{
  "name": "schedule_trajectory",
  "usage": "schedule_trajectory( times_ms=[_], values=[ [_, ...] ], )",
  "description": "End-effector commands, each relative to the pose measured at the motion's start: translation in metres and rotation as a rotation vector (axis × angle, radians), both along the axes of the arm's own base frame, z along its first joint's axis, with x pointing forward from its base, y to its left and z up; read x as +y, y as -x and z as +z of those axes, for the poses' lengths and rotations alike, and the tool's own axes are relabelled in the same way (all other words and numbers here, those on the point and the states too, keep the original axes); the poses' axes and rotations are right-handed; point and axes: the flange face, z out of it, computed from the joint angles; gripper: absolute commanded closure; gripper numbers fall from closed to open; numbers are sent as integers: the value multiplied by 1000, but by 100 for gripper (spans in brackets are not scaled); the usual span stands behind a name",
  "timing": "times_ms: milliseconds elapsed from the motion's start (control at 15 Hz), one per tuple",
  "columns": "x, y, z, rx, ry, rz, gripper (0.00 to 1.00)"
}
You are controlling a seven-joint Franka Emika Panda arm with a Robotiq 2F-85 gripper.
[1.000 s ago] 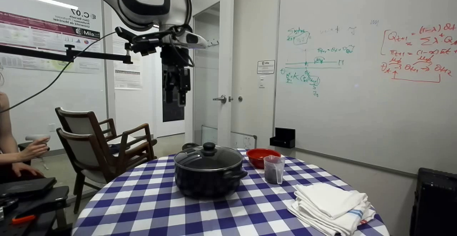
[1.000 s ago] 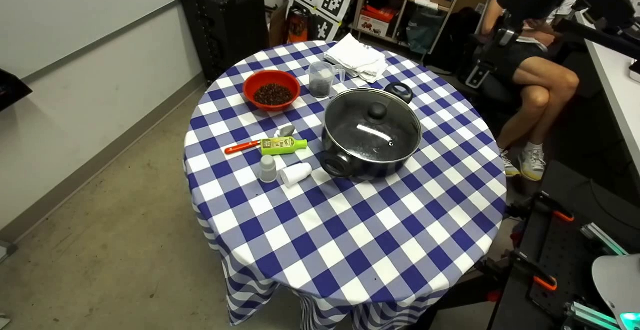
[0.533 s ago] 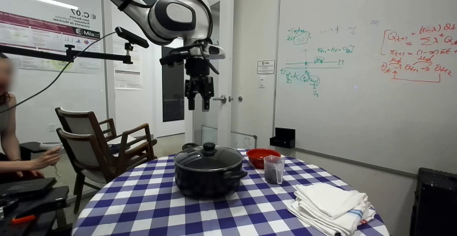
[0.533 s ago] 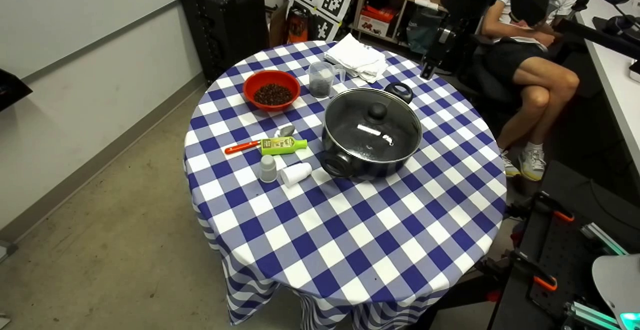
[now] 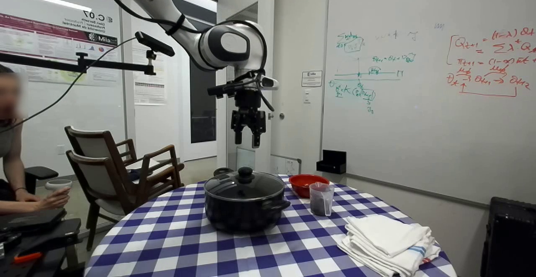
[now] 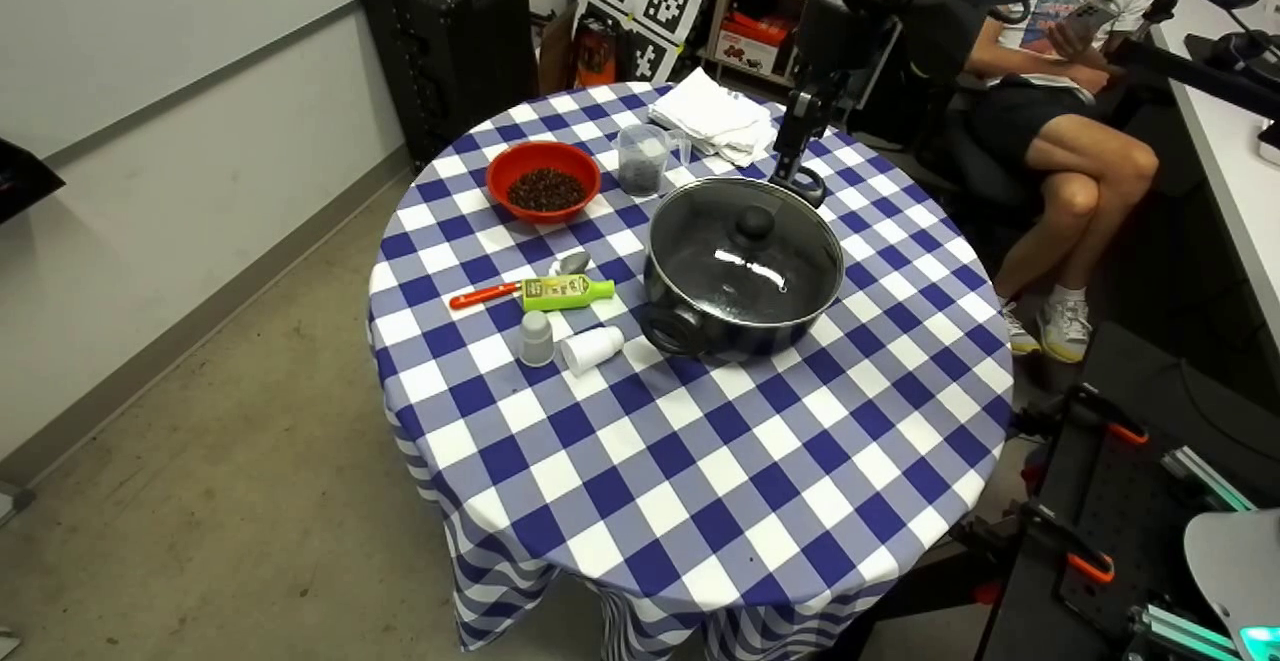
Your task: Put the lid of the pot on the table
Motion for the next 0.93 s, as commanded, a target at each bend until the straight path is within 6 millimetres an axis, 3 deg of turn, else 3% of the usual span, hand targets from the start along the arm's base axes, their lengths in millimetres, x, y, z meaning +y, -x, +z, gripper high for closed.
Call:
schedule_trajectory(
  times_ms=[0,333,867],
  values=[
    [6,-20,-21,24,-23,-22,0],
    [14,-29,-49,59,-30,-28,0],
    [21,-33,-75,97,-39,-49,0]
  ],
)
